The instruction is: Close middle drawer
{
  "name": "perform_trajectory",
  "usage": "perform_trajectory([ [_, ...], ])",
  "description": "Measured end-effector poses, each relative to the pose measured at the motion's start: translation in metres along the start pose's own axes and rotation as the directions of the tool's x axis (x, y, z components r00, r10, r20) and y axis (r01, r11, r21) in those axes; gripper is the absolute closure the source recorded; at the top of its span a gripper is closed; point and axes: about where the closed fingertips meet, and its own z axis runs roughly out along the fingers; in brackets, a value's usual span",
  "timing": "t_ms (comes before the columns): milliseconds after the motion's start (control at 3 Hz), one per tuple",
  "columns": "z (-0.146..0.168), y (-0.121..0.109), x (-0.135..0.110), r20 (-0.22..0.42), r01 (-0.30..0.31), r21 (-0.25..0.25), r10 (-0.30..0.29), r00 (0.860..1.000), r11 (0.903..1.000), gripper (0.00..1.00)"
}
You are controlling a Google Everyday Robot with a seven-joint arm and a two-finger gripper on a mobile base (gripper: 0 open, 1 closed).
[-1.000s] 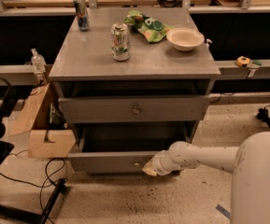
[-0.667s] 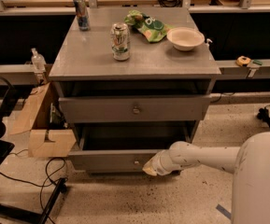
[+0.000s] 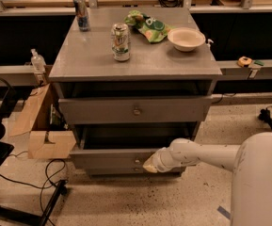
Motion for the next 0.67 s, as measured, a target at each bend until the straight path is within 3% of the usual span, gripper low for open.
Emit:
perform_trajectory([
  [333, -0.001, 0.029, 0.007, 0.009, -0.012, -0.028, 0.012, 1.000, 0.9995, 1.00],
  [667, -0.016, 0.064, 0.007, -0.001, -0.021, -0.021, 0.021, 1.000, 0.9996, 1.00],
])
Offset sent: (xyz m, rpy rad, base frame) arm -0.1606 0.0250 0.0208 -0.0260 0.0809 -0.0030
